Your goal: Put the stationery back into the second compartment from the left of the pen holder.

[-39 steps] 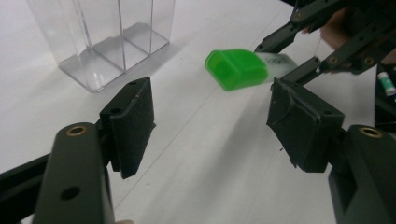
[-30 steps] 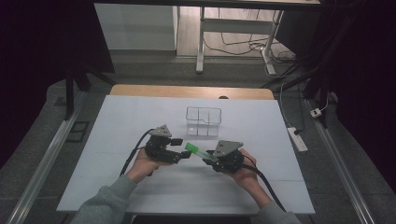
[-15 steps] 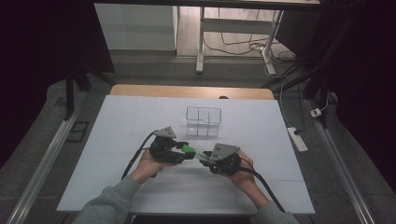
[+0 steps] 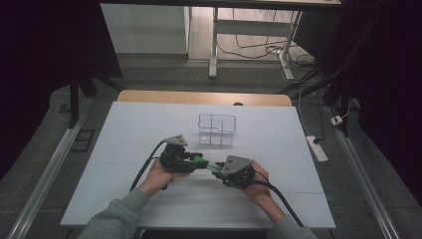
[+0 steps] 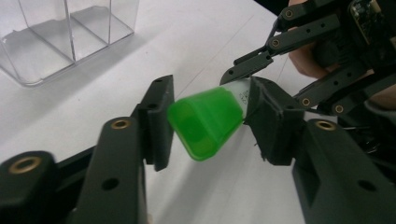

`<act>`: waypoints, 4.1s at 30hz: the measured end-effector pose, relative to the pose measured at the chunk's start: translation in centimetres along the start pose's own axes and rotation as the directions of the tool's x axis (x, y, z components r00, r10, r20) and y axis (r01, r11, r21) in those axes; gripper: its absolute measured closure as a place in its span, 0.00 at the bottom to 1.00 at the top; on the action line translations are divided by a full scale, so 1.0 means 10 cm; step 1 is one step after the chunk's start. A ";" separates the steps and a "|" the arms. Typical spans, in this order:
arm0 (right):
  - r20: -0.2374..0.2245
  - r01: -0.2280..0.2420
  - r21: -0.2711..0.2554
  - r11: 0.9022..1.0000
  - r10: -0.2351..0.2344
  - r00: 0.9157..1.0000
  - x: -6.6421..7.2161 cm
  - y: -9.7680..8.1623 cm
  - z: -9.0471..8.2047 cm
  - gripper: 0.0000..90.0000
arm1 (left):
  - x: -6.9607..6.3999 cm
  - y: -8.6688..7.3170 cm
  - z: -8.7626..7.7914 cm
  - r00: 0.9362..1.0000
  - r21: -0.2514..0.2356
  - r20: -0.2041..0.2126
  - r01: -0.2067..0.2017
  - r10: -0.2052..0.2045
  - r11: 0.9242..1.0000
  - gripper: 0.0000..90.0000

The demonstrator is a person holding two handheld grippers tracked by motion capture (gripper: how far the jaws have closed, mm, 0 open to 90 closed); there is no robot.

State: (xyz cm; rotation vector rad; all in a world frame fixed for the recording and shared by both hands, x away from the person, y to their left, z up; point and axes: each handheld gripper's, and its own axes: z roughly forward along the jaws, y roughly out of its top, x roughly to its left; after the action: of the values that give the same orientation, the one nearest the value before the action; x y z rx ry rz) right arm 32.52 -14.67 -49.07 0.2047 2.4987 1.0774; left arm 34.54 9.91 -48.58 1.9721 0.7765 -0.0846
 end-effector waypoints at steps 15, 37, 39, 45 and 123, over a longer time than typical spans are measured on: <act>0.018 0.020 0.020 1.000 -0.021 1.000 0.03 -0.02 0.04 0.71 | -0.04 0.02 -0.02 0.997 -0.001 0.078 -0.008 0.008 1.000 0.78; -0.044 -0.241 -0.034 0.970 0.240 0.970 -0.21 -0.22 -0.15 0.46 | 0.02 0.03 -0.24 0.999 -0.058 -0.012 -0.051 0.051 0.997 0.81; -0.027 -0.254 -0.027 0.967 0.254 0.967 -0.24 -0.26 -0.19 0.46 | 0.03 0.03 -0.27 0.999 -0.060 -0.015 -0.051 0.050 0.997 0.81; 0.002 -0.305 -0.015 0.952 0.305 0.952 -0.30 -0.43 -0.35 0.46 | 0.04 0.03 -0.32 0.998 -0.070 -0.023 -0.057 0.056 0.996 0.82; 0.113 -0.433 0.029 0.901 0.427 0.897 -0.31 -1.04 -0.83 0.41 | 0.34 1.40 -0.26 0.961 0.086 -0.247 -0.106 0.124 0.991 0.82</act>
State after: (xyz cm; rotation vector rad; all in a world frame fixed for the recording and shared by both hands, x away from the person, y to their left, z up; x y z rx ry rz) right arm 32.07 -28.30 -50.50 0.8433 2.4471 1.1250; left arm 44.32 9.26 -37.67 2.1185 0.8280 0.2138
